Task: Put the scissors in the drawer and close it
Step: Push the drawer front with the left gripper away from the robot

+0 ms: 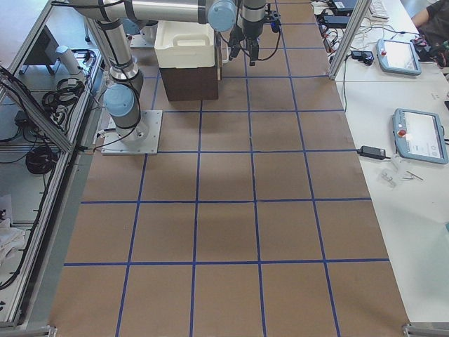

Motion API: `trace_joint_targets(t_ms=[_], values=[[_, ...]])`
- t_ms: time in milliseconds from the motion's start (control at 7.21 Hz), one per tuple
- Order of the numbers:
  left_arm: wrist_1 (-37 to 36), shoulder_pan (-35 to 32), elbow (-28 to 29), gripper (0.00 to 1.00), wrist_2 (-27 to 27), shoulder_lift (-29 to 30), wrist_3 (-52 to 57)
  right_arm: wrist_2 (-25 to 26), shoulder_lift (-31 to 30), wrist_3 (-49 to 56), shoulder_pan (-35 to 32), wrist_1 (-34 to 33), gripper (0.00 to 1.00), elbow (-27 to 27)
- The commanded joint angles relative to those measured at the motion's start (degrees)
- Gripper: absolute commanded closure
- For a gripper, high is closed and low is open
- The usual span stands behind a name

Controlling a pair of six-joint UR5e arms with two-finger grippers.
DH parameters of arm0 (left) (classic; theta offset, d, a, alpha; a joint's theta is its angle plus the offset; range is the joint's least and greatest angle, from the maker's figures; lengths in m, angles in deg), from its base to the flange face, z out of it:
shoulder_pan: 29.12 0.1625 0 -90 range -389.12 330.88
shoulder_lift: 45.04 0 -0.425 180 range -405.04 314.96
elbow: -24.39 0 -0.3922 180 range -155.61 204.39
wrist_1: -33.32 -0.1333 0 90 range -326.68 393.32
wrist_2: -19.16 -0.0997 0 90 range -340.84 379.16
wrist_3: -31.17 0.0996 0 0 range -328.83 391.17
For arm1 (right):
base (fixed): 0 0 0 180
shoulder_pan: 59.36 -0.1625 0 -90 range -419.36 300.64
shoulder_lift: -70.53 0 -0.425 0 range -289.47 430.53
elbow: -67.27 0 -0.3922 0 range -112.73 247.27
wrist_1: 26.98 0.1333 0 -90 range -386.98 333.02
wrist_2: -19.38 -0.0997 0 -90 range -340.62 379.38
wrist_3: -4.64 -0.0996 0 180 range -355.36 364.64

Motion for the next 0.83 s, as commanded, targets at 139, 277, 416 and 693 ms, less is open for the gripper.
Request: trace_joint_targets(t_ms=[139, 277, 416, 693], values=[[1.63, -0.68, -1.26, 0.0, -0.21, -2.12, 0.18, 0.0, 0.01, 0.1, 0.09, -0.01, 0.01, 0.02], [1.2, -0.59, -1.26, 0.0, -0.99, -1.95, 0.18, -0.09, 0.01, 0.01, 0.09, -0.01, 0.01, 0.02], [0.76, -0.16, -0.83, 0.0, -4.22, -2.21, 0.18, -0.09, 0.01, 0.01, 0.09, -0.01, 0.01, 0.02], [-5.89, 1.07, -0.3, 0.0, -4.69, -2.65, 0.26, -0.09, 0.01, 0.18, 0.09, -0.01, 0.01, 0.02]])
